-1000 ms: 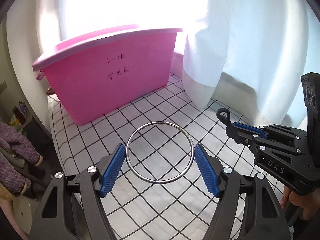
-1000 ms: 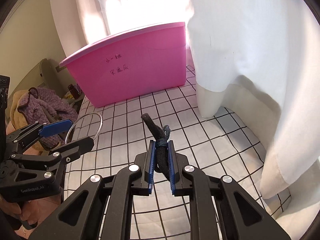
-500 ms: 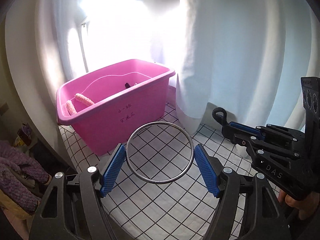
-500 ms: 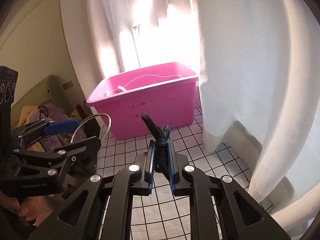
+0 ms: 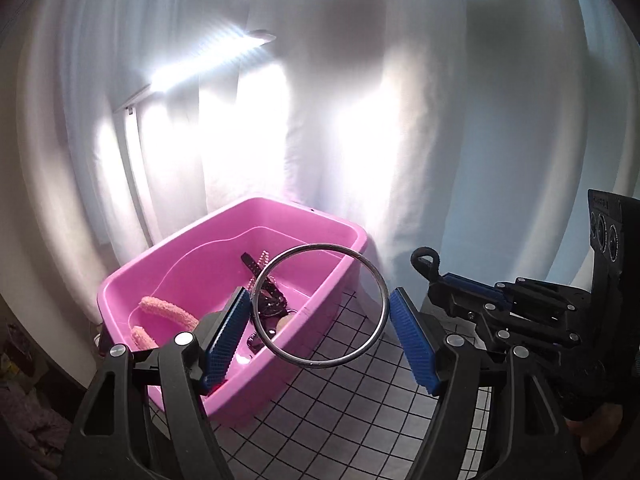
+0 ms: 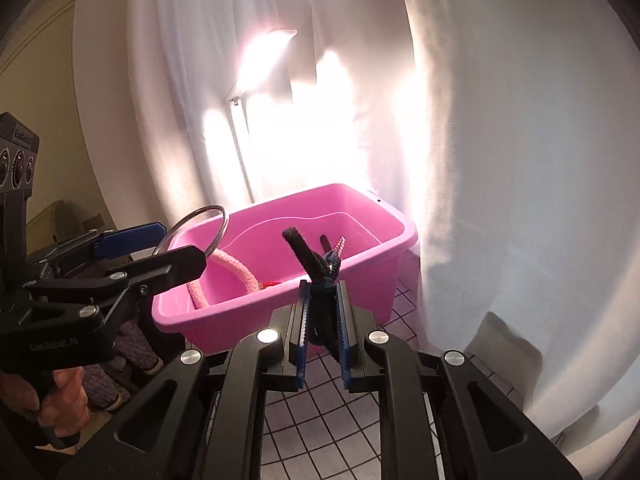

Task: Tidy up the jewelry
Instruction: 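Lift and carry the ring and cord over the pink tub with both grippers, then open both grippers to drop the ring and cord into the tub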

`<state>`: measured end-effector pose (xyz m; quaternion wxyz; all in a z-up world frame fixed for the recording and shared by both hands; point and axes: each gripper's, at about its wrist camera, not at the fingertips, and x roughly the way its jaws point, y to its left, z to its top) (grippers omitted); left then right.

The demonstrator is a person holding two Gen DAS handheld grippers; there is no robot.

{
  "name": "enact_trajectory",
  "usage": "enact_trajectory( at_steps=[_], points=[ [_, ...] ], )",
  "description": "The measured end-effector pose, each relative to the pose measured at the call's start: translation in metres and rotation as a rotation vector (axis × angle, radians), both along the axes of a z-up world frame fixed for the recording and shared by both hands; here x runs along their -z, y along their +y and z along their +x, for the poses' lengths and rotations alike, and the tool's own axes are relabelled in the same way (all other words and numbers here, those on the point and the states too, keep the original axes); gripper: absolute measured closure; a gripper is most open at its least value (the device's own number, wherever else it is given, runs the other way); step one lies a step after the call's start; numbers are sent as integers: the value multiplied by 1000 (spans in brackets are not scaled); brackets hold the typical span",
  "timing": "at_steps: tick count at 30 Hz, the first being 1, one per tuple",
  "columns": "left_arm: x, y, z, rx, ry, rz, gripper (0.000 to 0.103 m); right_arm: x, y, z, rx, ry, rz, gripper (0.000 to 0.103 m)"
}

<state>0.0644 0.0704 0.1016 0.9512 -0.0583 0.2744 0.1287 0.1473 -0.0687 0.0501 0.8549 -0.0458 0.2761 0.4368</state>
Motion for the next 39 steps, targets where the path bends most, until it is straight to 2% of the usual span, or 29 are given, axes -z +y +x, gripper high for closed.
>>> enact_trajectory(
  at_steps=[8, 16, 27, 33, 37, 39],
  points=[
    [11, 90, 6, -16, 41, -14, 34, -6, 79, 0, 16, -6, -42, 90],
    [31, 153, 37, -31, 90, -63, 34, 2, 140, 31, 48, 72, -128, 90],
    [65, 184, 75, -32, 227, -110, 33, 36, 204, 84, 76, 235, -245, 90],
    [83, 194, 93, -52, 304, -147, 33, 52, 223, 103, 80, 273, -288, 90],
    [89, 199, 101, -52, 344, -164, 32, 54, 231, 106, 83, 262, -327, 90],
    [89, 199, 102, -54, 352, -165, 31, 54, 232, 110, 92, 261, -341, 78]
  ],
)
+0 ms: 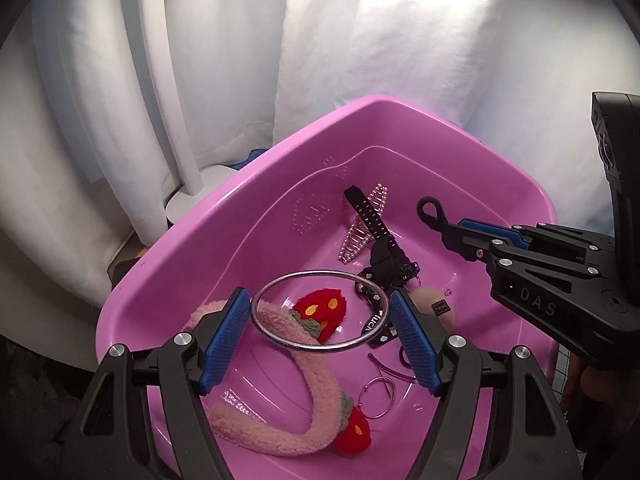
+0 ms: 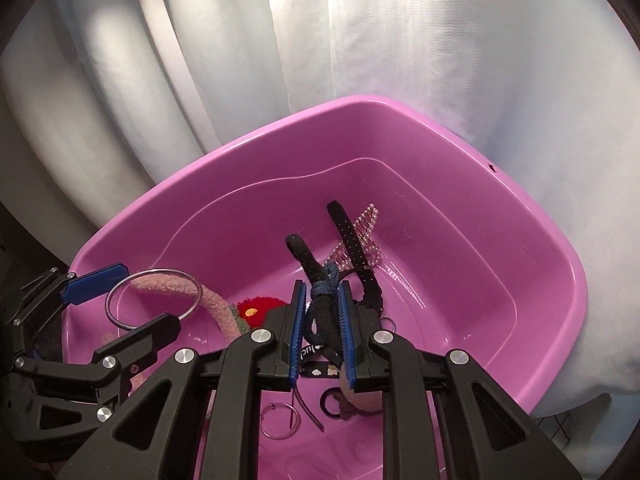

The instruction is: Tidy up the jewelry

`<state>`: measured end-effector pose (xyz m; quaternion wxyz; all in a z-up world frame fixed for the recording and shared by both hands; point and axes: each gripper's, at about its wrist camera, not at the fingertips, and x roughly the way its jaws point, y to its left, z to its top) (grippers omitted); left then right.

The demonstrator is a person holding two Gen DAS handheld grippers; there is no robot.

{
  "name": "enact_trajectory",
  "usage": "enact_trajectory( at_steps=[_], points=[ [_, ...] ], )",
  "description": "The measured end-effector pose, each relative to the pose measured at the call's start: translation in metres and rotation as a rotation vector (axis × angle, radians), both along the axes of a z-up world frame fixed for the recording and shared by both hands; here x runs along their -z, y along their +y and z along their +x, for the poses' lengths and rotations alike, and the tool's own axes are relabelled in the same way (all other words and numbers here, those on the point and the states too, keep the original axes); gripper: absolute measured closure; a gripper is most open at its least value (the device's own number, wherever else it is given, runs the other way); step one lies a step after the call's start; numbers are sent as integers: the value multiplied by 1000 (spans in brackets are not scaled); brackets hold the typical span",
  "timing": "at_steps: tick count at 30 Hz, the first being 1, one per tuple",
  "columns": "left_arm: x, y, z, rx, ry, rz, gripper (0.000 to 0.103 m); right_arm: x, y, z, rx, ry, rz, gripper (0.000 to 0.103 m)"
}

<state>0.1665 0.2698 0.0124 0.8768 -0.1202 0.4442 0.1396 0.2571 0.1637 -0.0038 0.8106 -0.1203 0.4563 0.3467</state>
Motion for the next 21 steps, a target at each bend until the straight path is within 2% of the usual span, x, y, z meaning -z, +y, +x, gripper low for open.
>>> enact_trajectory(
  at_steps=[1, 3, 7, 15, 21],
  points=[
    [0, 0, 0, -4, 5, 4, 25, 0, 1, 2, 5, -1, -8, 73],
    [-1, 2, -1, -15, 8, 2, 12, -1, 0, 7, 16, 13, -6, 48],
    [-4, 3, -2, -31, 13, 16, 8, -6, -5, 12, 42, -1, 4, 48],
    [-2, 9, -4, -71, 34, -4, 7, -10, -12, 12, 62, 5, 14, 46],
    [-5, 10, -6, -107, 41, 39, 7, -8, -13, 5, 61, -2, 9, 46]
  ],
)
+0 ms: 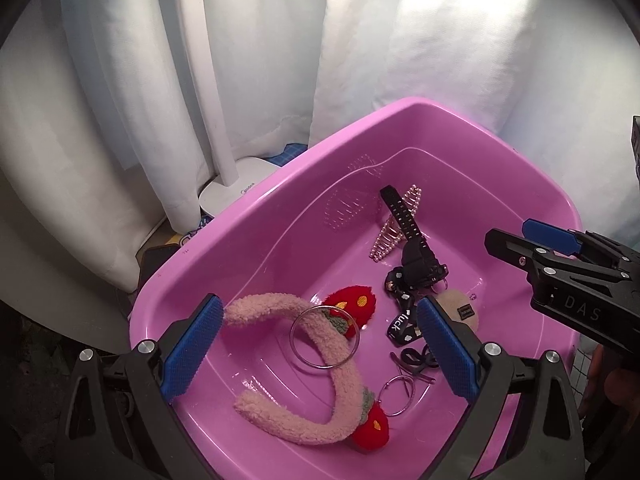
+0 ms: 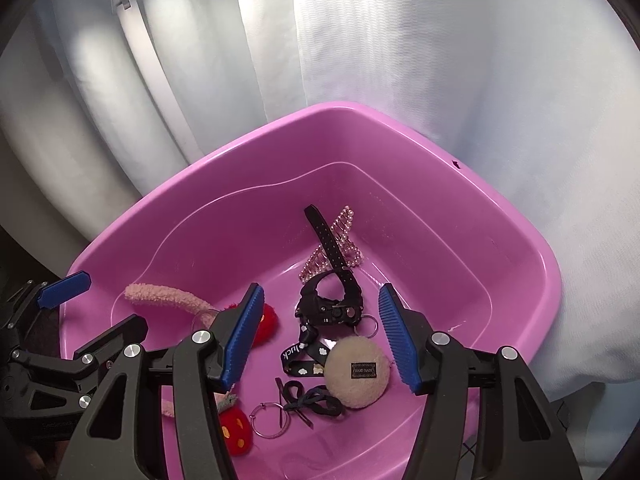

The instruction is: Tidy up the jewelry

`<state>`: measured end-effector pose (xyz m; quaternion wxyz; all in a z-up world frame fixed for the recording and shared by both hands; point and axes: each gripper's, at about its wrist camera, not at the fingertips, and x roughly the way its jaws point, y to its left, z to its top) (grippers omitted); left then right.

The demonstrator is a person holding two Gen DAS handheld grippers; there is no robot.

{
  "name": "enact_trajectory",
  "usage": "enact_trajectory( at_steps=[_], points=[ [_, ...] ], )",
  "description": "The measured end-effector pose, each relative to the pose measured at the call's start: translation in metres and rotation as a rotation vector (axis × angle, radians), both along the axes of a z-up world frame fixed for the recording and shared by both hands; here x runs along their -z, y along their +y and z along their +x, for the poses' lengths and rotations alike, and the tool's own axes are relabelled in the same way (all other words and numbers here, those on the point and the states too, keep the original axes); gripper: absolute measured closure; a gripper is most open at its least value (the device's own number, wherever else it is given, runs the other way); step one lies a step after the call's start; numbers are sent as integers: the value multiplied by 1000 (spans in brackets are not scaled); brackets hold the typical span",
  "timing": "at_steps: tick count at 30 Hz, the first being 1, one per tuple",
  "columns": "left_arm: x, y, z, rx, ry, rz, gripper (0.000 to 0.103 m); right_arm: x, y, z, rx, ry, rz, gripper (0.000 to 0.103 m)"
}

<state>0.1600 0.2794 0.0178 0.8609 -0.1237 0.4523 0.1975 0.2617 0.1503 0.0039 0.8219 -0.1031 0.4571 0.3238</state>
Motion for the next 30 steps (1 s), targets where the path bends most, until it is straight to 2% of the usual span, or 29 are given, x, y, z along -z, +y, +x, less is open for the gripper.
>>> enact_trajectory(
  at_steps=[30],
  points=[
    [-7, -3, -11, -7, -6, -2, 7, -6, -9, -25, -13, -36, -16, 46]
  ],
)
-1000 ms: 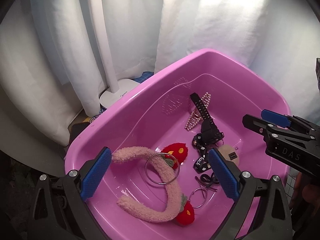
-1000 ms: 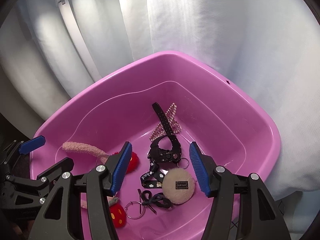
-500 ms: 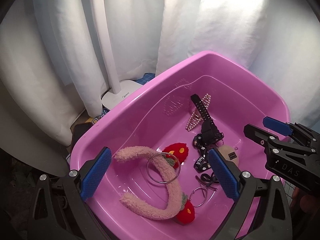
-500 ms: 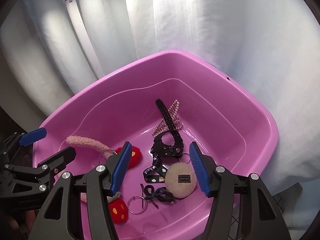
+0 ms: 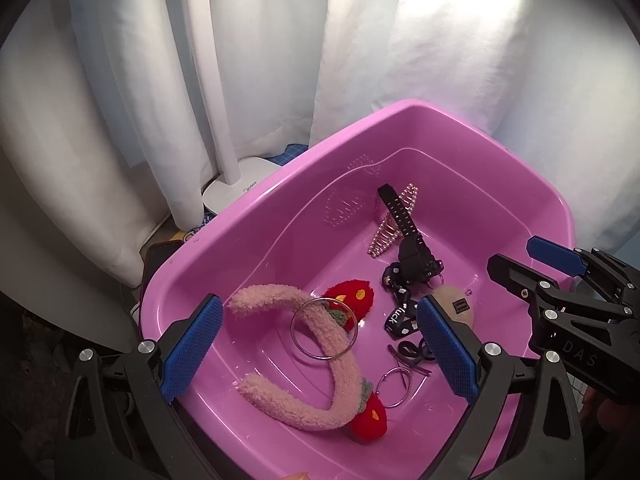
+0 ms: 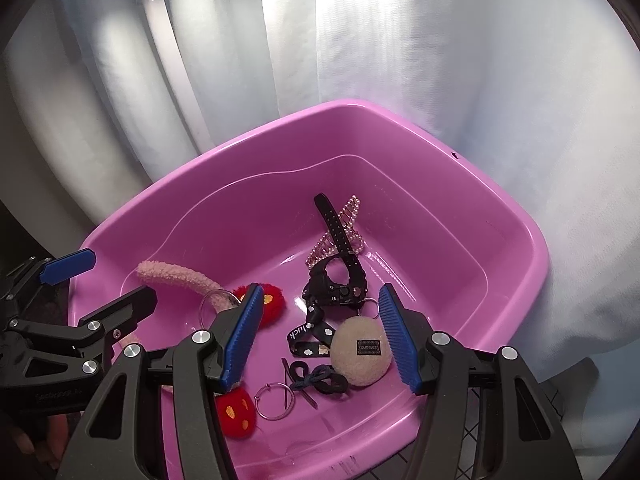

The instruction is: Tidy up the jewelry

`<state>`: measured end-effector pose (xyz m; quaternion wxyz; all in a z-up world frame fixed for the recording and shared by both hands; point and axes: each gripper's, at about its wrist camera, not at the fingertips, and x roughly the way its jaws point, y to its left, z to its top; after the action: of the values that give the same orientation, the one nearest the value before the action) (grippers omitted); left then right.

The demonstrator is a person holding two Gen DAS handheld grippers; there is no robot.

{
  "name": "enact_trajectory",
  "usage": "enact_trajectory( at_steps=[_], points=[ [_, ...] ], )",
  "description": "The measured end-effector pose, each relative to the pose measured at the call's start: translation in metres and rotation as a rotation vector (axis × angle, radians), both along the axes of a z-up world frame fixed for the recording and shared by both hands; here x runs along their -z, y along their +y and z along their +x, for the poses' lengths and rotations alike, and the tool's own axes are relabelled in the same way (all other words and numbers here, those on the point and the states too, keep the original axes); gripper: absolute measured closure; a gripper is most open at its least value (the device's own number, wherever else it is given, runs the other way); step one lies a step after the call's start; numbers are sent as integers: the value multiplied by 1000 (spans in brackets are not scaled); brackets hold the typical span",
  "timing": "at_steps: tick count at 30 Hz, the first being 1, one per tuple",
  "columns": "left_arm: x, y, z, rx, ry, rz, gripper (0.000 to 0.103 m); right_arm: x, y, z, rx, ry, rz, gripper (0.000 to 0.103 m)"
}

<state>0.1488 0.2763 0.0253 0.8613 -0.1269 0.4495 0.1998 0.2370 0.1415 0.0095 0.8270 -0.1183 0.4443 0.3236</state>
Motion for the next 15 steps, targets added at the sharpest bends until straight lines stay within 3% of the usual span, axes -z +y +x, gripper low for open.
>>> enact_trajectory(
  at_steps=[15],
  points=[
    [-5, -5, -9, 7, -17, 6, 7, -2, -1, -10, -9, -6, -7, 46]
  ],
)
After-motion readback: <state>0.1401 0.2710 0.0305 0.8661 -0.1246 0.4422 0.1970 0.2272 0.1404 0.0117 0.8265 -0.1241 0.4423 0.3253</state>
